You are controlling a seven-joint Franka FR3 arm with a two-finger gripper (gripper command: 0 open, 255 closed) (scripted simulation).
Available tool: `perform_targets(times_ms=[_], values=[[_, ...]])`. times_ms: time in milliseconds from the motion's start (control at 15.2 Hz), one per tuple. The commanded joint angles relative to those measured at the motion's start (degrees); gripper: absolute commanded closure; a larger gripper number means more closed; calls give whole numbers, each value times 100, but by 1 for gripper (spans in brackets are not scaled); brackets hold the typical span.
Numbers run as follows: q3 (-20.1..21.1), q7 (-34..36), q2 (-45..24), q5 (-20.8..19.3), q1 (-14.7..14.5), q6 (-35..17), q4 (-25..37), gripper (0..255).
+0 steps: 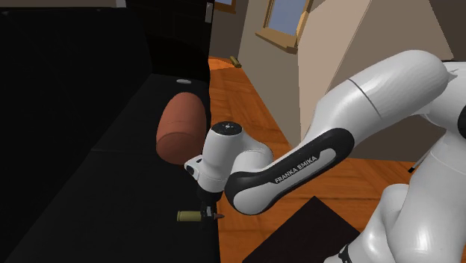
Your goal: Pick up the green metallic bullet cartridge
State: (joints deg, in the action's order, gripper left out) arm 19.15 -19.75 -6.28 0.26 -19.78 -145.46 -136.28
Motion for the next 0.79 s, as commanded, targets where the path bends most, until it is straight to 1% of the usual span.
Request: perform_targets(times_ms=[0, 594, 726], values=[[-2, 8, -22, -11, -2, -38, -14, 255], [-6, 5, -33, -17, 0, -49, -15, 255], [9, -40, 100, 54, 10, 105, 13, 255]])
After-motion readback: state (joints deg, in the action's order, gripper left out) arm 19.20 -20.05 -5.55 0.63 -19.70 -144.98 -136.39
